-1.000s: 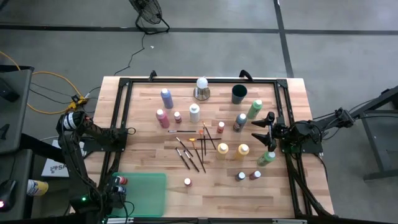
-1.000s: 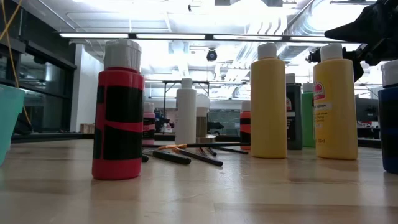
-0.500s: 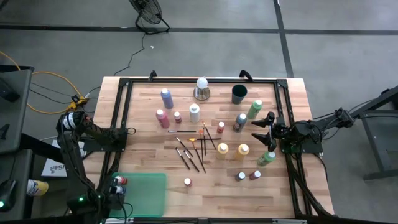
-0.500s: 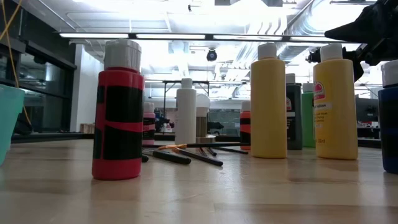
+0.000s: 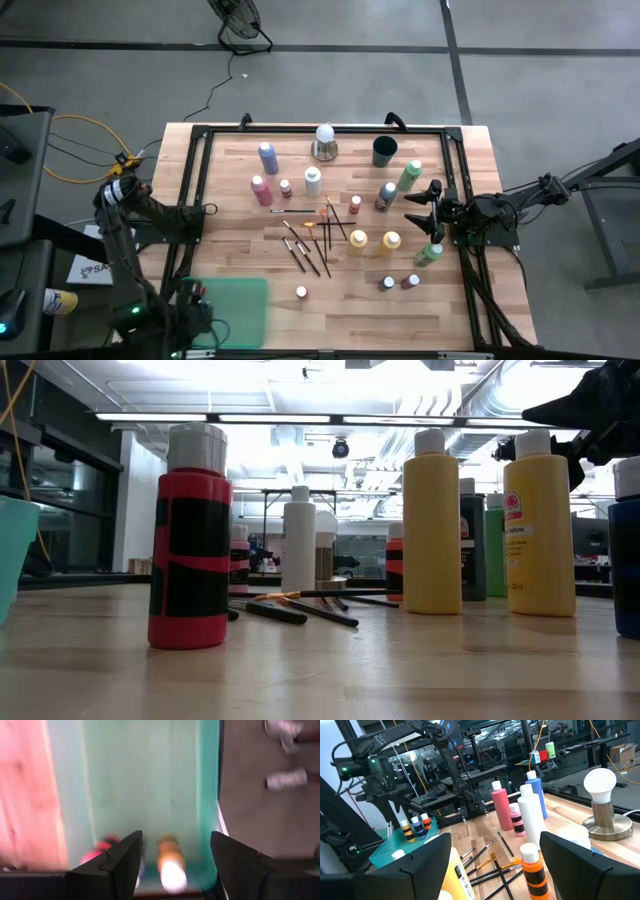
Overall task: Pick & Place Paint Supplies
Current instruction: Put the red paint bottle into the green bin
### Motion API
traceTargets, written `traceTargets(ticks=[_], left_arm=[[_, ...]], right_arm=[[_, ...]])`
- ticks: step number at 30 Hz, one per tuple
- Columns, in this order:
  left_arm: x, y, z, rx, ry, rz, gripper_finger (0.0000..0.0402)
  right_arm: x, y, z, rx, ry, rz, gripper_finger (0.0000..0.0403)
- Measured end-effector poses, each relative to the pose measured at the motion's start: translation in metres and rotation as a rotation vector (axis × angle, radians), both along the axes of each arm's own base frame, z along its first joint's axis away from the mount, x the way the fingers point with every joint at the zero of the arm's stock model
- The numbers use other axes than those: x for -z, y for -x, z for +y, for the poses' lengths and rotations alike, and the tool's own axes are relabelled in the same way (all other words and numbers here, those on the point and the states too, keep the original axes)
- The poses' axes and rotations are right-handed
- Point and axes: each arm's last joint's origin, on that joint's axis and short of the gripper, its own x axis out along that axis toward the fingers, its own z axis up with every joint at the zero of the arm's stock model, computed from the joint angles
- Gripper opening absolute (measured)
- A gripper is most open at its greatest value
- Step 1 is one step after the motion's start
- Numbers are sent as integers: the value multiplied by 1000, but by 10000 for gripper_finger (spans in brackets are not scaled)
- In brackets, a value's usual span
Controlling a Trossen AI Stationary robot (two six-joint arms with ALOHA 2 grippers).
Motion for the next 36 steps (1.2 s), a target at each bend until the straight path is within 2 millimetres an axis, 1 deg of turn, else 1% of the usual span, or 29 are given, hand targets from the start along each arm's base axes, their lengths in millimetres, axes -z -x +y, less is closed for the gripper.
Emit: traceTargets(ticks=[6,11,14,17,19,21,26,30,33,36], left_arm=[[-3,-44,21,-49,-13,-61,230],[-6,-82,40,-14,-5,-130,230],[-8,-103,51,94,-17,-209,230],[-8,-124,57,245,-50,-300,230],[-7,-136,61,315,-71,-350,230],[-4,-151,66,341,-87,-389,230],[11,-186,84,342,-63,-399,230],[26,-205,96,332,-50,-369,230],[34,-212,101,343,-42,-341,230],[42,-213,101,386,-44,-301,230]], right_arm=[[0,0,0,0,0,0,299],[0,0,0,0,0,0,299],[0,0,0,0,0,0,299],[0,0,0,0,0,0,299],[0,0,0,0,0,0,299],[0,0,0,0,0,0,299],[0,0,0,0,0,-1,299],[0,0,0,0,-1,-1,299],[0,0,0,0,-1,-2,299],[0,0,0,0,-1,-2,299]])
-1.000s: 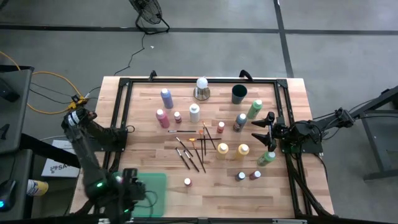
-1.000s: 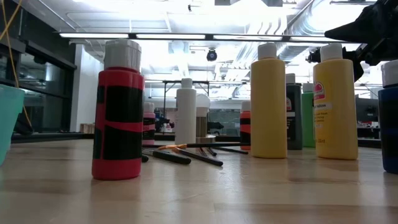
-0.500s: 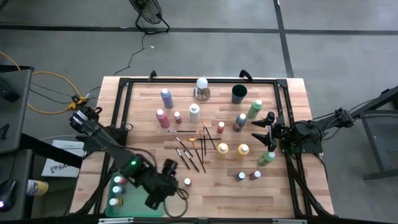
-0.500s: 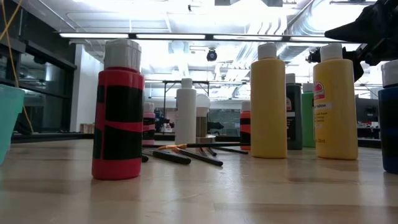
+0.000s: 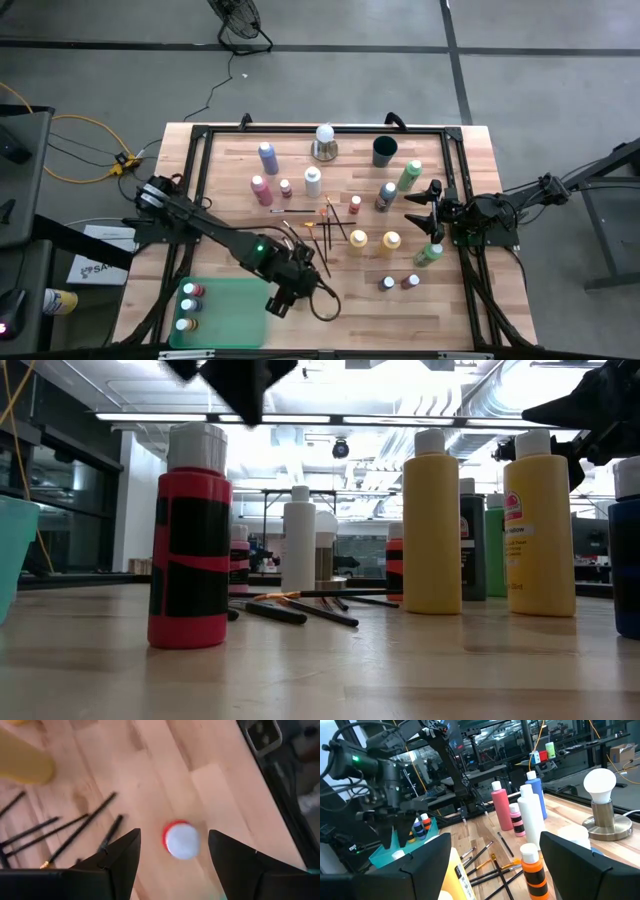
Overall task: Pick & Place Paint Supplies
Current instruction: Put the red paint bottle into the green bin
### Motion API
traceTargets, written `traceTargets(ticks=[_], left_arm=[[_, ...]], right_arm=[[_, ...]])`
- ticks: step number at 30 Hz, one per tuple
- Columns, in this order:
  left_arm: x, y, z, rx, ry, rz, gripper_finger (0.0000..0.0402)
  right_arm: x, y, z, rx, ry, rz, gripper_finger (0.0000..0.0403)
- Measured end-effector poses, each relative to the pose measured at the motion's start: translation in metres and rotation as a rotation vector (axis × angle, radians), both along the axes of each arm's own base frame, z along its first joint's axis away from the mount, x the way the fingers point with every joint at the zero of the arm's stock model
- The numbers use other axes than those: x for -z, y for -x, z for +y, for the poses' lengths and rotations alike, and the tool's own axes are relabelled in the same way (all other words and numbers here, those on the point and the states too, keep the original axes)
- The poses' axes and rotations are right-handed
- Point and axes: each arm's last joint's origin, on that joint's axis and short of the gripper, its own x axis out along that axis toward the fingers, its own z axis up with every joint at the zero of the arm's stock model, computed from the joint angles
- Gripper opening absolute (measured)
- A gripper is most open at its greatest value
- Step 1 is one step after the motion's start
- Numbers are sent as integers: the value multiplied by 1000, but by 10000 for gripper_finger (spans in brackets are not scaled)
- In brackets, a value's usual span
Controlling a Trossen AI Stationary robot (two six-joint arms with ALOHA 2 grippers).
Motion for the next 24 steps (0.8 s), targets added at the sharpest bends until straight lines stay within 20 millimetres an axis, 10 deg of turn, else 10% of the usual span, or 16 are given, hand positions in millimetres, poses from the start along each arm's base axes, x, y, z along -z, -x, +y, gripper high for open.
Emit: traceTargets(ticks=[24], left_arm=[[29,-10,-7,136,-95,38,229]], right_arm=[[0,0,0,0,-1,-1,299]])
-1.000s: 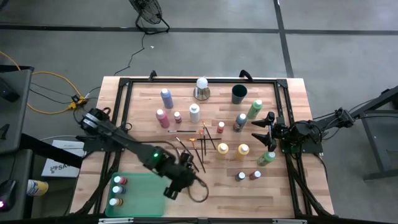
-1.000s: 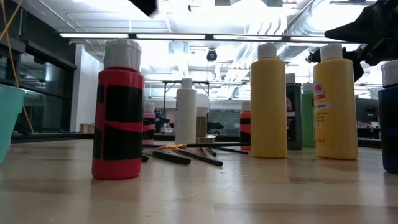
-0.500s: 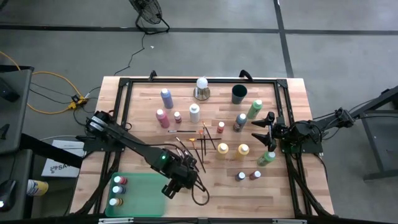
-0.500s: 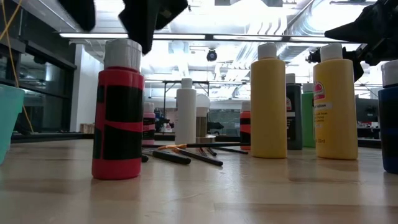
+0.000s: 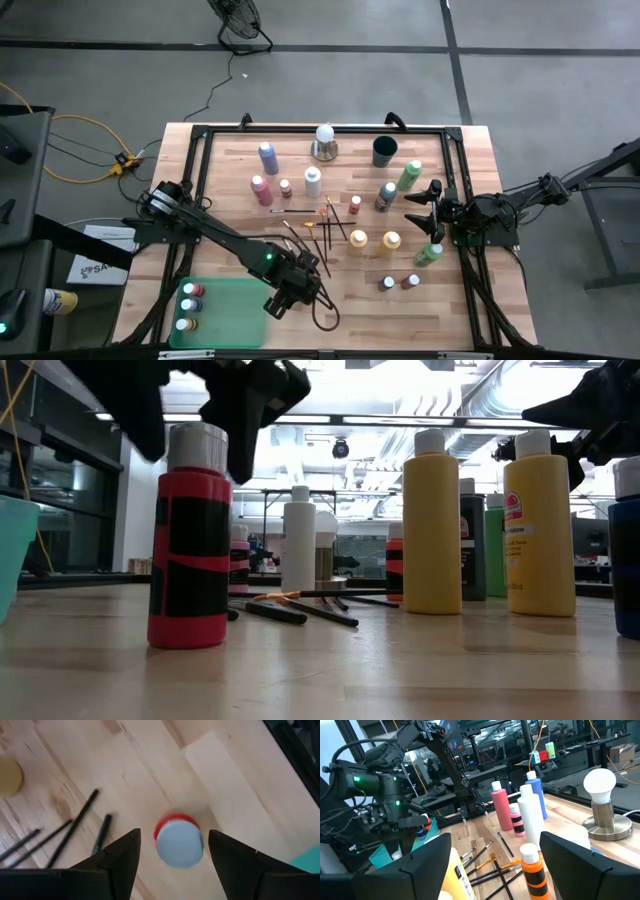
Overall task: Pick & Place Paint Supplies
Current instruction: Put the red paint bottle into the green bin
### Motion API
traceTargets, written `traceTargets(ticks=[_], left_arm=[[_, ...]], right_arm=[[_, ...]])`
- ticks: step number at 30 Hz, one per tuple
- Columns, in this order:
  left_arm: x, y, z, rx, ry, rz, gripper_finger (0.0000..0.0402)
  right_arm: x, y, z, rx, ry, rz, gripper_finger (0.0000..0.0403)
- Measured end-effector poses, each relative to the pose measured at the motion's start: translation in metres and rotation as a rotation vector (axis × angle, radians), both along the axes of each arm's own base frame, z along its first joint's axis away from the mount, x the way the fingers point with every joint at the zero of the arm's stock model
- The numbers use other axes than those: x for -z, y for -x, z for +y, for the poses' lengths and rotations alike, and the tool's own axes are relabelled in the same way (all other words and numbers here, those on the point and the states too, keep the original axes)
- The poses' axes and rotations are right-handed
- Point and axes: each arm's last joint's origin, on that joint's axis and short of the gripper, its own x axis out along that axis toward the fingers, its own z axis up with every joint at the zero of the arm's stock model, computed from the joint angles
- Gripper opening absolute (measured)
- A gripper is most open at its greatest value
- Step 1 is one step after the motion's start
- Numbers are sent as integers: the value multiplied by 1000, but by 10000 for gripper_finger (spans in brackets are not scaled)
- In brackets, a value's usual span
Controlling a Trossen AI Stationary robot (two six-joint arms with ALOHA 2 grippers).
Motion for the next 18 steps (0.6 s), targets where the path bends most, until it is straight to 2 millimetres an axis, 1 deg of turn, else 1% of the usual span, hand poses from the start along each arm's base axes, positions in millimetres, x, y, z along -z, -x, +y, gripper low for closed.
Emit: traceTargets(ticks=[5,7,9,15,18], left_arm=[[2,-1,0,-4,-5,5,229],[2,-1,0,-8,-3,4,223],[2,-1,0,-8,-2,2,209],[2,-1,0,-11,1,1,144],[2,-1,-1,-11,1,0,119]], right_arm=[[0,0,0,0,0,1,299],[0,0,0,0,0,1,299],[0,0,0,0,1,1,299],[0,0,0,0,1,2,299],[0,0,0,0,1,2,299]])
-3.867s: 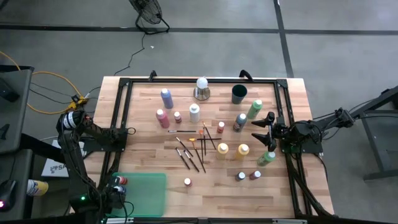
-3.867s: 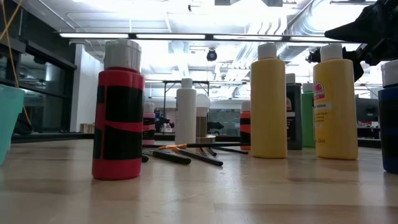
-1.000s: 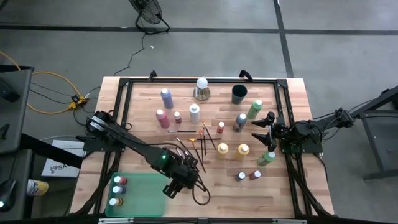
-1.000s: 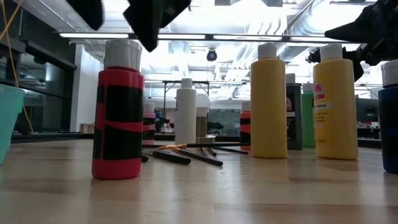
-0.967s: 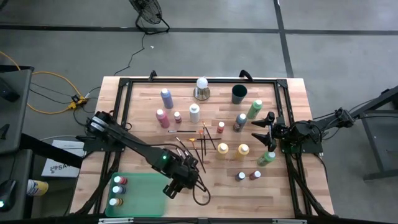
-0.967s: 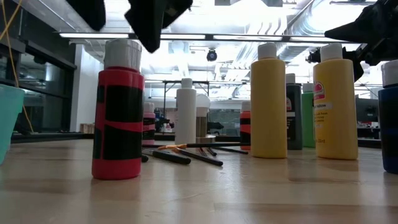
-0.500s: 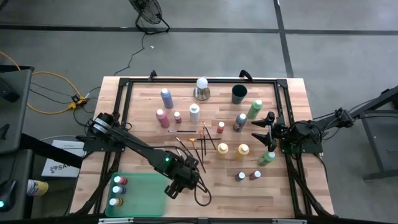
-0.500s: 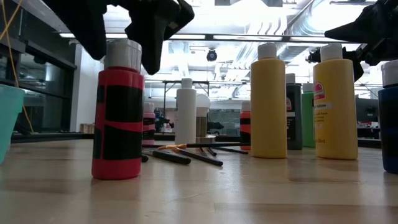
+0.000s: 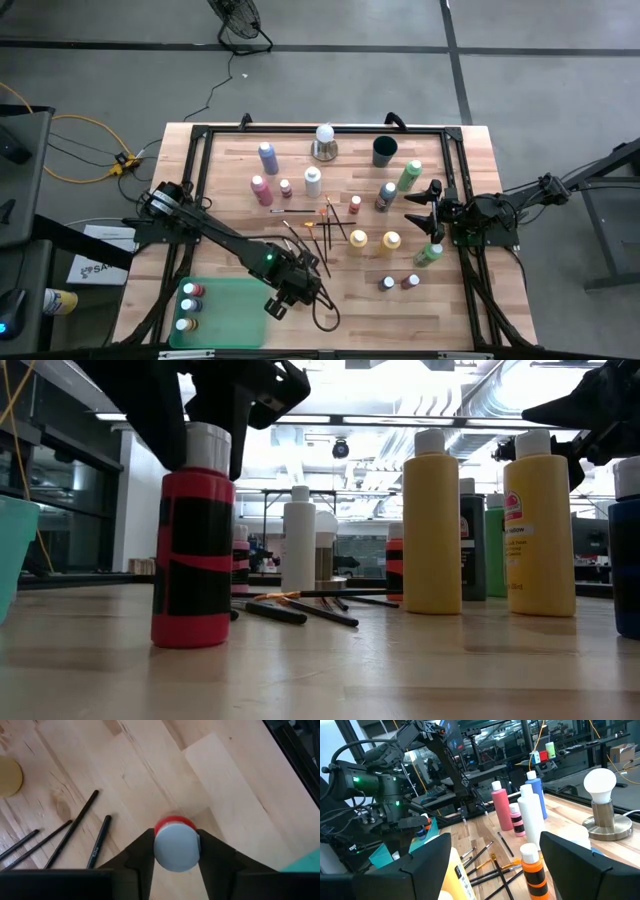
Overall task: Pick & Place Paint Supplies
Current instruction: Put the red paint bottle into the green bin
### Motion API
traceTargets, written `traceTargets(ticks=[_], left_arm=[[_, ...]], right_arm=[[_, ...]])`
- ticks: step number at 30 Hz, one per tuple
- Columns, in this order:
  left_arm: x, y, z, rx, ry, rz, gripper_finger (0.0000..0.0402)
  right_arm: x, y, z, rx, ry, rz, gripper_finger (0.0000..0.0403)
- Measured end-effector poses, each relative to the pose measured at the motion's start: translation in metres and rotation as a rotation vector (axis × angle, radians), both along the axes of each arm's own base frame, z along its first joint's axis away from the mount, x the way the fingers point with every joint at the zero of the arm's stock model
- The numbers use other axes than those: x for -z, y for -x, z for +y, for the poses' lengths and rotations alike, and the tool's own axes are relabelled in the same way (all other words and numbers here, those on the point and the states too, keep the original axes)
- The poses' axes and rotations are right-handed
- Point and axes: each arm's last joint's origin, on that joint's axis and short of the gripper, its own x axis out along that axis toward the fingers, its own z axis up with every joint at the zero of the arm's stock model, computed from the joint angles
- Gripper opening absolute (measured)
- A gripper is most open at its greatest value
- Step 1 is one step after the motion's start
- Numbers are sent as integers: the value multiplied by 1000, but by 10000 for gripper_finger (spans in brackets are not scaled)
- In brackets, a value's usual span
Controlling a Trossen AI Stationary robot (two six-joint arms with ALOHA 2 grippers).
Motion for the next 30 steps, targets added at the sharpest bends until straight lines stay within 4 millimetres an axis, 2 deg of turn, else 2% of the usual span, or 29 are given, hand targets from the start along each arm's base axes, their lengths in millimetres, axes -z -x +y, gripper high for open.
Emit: traceTargets(ticks=[7,16,19,24,30], left_arm=[[-2,1,0,-47,22,6,119],[-42,20,10,-204,124,-27,115],[-60,33,16,-269,146,-36,115],[-89,65,22,-319,142,-45,121],[-102,108,15,-338,76,35,122]], right_arm=[[0,0,0,0,0,0,299],[0,0,0,0,0,1,299],[0,0,0,0,0,1,299],[0,0,0,0,0,1,299],[0,0,0,0,0,1,299]])
